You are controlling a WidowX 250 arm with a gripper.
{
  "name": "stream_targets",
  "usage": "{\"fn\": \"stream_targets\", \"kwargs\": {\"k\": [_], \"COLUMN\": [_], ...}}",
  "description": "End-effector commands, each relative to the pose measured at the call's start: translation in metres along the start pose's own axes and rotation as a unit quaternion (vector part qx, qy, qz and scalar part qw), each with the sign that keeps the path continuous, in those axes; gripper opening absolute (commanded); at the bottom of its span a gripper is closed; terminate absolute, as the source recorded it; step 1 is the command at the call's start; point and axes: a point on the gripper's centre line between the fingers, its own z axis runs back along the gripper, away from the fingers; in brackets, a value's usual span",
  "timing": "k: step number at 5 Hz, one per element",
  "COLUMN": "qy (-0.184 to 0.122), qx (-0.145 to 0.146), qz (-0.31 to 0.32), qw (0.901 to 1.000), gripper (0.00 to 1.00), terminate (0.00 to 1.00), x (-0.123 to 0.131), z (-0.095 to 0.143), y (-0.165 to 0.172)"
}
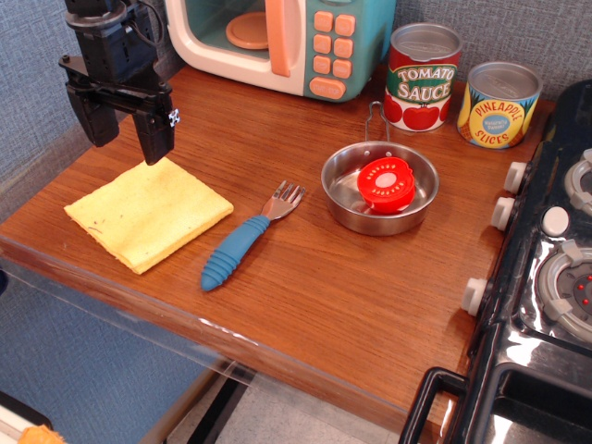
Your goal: Place the fork in front of the microwave.
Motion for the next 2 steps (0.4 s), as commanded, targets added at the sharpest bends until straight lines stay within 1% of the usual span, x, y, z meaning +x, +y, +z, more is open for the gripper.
{"fn": "stream_targets", "kwargs": {"k": [1, 2], "qy": [0.0, 0.011], "qx": [0.0, -0.005], "qz": [0.0, -0.026], "qw": [1.0, 0.9996], "gripper": [1.0, 1.0], "terminate": [0.0, 0.0], "x": [0.0, -0.001], "z": [0.0, -0.009], "y": [0.0, -0.03]}}
